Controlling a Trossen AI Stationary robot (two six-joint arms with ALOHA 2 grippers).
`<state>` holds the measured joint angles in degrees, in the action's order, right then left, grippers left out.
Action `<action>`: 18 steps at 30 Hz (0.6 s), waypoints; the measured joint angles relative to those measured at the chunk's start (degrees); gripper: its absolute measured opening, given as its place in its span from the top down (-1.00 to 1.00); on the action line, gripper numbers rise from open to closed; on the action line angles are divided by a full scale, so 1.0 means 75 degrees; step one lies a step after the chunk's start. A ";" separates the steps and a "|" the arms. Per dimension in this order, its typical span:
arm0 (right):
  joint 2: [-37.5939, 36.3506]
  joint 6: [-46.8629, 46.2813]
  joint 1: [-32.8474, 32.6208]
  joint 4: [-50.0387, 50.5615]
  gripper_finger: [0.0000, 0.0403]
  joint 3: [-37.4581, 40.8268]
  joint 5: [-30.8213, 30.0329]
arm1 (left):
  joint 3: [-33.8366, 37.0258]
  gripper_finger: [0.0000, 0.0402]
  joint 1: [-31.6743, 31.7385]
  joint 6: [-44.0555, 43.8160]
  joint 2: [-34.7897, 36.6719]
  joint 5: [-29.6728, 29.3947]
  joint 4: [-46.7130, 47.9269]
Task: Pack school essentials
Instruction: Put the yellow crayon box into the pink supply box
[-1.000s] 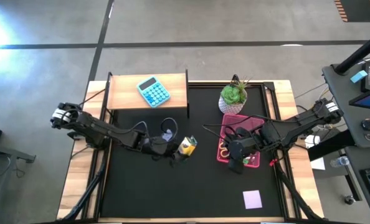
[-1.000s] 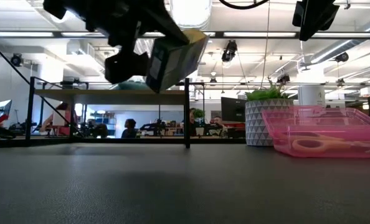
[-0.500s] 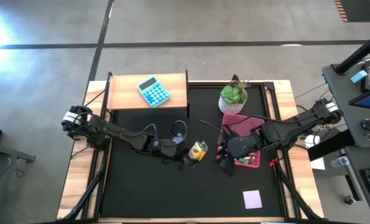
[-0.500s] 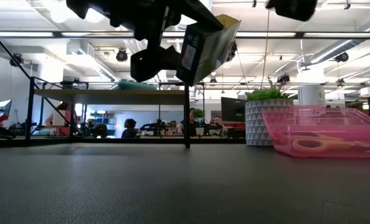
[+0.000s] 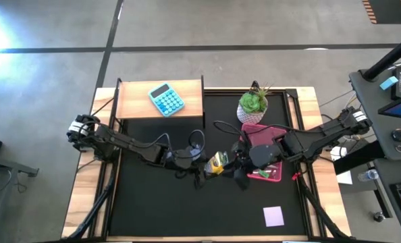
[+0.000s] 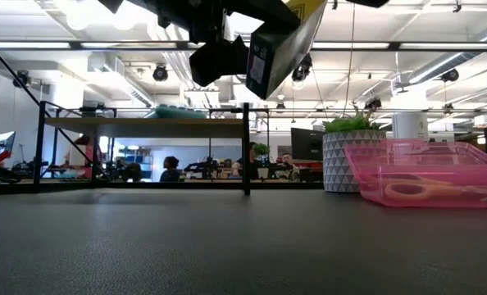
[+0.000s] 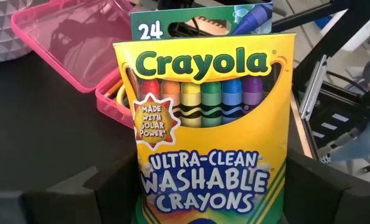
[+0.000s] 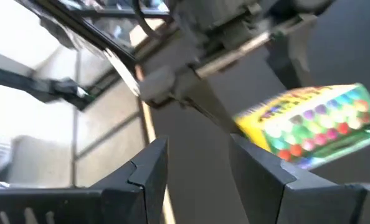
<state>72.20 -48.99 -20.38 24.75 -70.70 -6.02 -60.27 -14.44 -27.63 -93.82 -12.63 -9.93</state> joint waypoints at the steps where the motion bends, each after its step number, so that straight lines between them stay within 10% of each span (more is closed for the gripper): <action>1: 0.0000 -0.0029 0.0003 -0.0124 0.23 0.0000 0.0000 | 0.0000 -0.45 0.0000 0.0008 0.0000 -0.0002 0.0003; 18: 0.0000 -0.0629 0.0169 -0.0960 0.23 0.0000 -0.0004 | 0.0023 -0.45 0.0003 0.0371 0.0006 -0.0047 0.0434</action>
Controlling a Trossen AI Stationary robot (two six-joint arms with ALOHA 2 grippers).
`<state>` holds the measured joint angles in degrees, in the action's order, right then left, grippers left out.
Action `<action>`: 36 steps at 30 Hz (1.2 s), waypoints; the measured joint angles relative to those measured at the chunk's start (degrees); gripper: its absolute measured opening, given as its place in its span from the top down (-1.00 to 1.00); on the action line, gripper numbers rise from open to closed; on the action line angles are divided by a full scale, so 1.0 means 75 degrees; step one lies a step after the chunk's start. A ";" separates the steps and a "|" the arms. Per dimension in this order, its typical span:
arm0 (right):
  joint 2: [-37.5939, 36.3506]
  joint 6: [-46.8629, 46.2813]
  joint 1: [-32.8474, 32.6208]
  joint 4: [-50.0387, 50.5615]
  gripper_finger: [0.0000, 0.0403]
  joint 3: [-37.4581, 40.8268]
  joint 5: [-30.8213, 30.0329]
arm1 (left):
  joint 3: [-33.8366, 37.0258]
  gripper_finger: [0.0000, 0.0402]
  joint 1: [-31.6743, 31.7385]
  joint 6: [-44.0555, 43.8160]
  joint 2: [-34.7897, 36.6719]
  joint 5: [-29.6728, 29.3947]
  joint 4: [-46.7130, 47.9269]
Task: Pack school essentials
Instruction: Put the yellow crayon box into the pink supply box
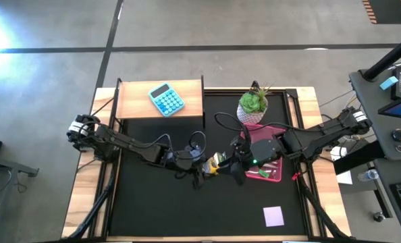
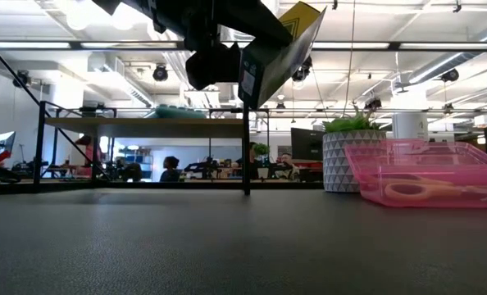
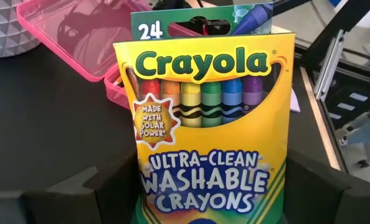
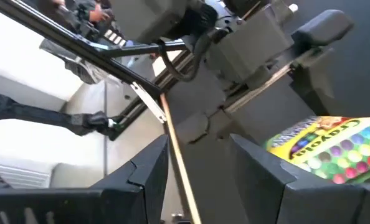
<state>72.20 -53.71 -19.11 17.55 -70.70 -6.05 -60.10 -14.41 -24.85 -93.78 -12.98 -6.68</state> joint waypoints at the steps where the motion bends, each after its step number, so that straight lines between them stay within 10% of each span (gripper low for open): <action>1: 0.0000 -0.0095 0.0000 -0.0040 0.23 0.0000 0.0000 | 0.0000 -0.45 0.0000 0.0056 0.0000 -0.0001 0.0000; 21: 0.0021 -0.1237 0.0089 -0.0256 0.23 -0.0006 0.0150 | 0.0000 -0.45 0.0009 0.0233 0.0003 -0.0001 -0.0026; 36: -0.0113 -0.1959 0.1197 0.3327 0.09 -0.0006 0.1476 | 0.0000 -0.45 0.0009 0.0636 0.0006 -0.0076 0.0021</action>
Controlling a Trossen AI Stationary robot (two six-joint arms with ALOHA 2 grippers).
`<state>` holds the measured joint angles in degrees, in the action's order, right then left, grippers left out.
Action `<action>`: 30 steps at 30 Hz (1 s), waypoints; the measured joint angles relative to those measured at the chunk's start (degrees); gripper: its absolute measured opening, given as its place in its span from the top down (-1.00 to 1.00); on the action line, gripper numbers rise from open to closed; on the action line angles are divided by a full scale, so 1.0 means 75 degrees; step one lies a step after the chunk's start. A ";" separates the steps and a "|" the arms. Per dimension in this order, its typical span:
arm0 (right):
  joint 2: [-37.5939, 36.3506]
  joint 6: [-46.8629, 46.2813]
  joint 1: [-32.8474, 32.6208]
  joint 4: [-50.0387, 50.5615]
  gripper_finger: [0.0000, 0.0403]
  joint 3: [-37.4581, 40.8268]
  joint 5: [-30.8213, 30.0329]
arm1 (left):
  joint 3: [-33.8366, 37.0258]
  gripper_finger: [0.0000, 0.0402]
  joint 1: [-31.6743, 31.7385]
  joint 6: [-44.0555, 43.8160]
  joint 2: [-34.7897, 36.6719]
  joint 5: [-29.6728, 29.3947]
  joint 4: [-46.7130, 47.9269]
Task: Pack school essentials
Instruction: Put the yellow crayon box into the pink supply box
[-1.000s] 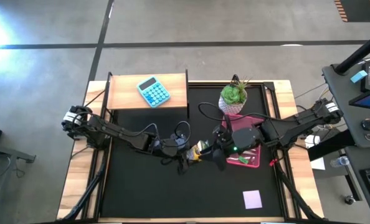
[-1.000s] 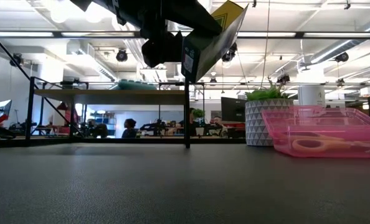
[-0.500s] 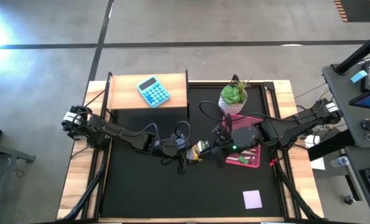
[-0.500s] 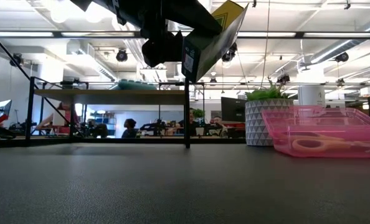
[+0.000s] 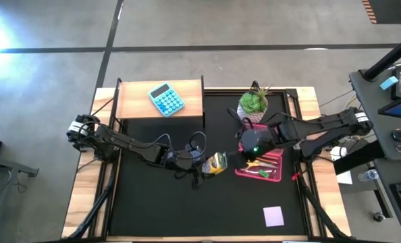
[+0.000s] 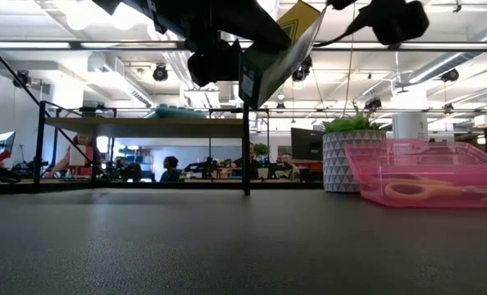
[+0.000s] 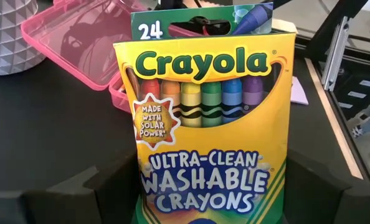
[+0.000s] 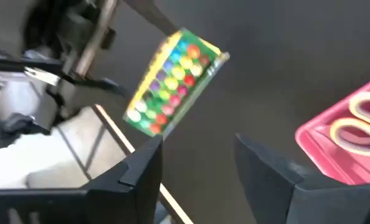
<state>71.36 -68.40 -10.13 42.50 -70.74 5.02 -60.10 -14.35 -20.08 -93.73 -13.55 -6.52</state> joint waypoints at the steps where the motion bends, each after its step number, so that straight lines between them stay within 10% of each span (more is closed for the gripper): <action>1: 0.0002 0.0013 0.0095 -0.0044 0.05 0.0000 0.0014 | 0.0000 -0.45 0.0000 0.0001 0.0000 -0.0016 0.0011; 14: 0.0491 -0.0175 0.0709 -0.0807 -0.29 0.0134 -0.0004 | 0.0000 -0.45 0.0000 0.0361 0.0003 -0.0702 0.0195; 30: 0.1197 0.0100 0.0744 -0.1738 0.00 0.0122 -0.0006 | -0.0023 -0.45 0.0017 0.0405 0.0003 -0.1126 0.0206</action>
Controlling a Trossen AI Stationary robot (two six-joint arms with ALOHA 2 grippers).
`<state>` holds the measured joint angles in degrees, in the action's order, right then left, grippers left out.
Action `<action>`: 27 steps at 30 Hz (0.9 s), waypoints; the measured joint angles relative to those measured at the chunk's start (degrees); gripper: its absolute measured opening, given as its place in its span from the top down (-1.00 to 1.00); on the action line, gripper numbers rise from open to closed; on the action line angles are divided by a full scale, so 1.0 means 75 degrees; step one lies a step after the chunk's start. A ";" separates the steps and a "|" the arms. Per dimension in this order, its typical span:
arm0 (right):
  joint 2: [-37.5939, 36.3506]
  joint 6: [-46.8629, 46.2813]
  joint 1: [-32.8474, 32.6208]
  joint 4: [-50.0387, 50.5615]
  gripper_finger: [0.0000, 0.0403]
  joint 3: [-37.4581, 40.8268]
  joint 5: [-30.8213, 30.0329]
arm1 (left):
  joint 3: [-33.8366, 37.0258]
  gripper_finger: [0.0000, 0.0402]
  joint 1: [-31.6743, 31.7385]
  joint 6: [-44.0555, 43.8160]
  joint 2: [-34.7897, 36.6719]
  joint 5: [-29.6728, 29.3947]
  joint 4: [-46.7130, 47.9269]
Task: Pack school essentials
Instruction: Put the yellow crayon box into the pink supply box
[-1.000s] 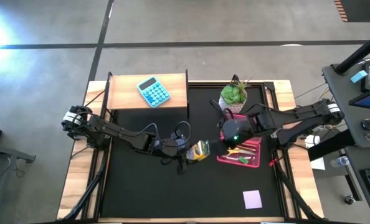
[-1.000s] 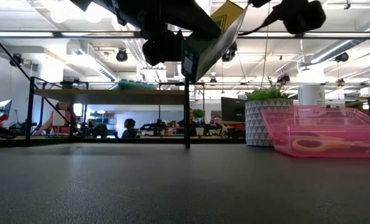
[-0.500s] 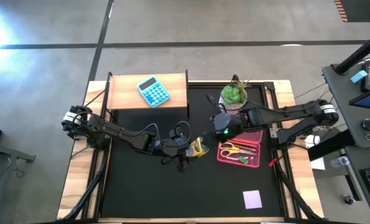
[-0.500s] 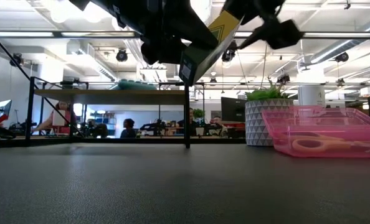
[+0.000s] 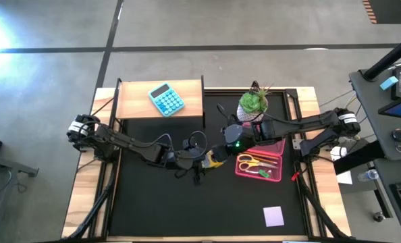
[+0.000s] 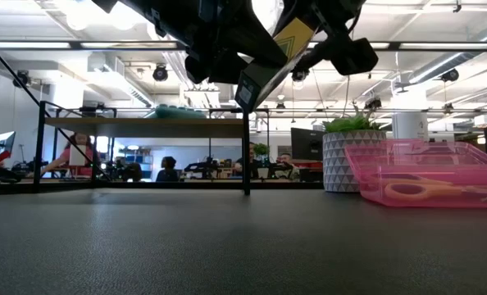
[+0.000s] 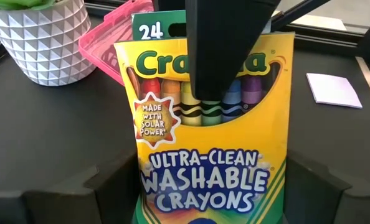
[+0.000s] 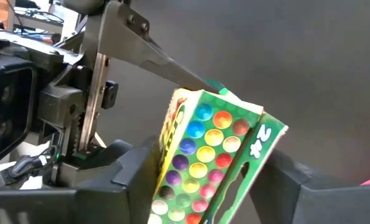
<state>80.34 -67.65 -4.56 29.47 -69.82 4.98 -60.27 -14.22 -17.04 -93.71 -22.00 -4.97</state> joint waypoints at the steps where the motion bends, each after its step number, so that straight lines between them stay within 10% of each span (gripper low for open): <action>1: 0.0000 0.0014 0.0000 -0.0002 0.05 0.0000 0.0001 | 0.0000 -0.45 0.0000 -0.0003 0.0000 0.0000 0.0000; 27: -0.0390 0.0101 0.0203 0.0143 0.49 -0.0006 0.0063 | -0.0130 -0.45 0.0068 -0.0474 0.0005 0.0038 -0.0144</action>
<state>77.41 -66.90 -3.04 30.54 -69.87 5.45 -61.25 -13.70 -20.59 -93.67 -21.71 -6.05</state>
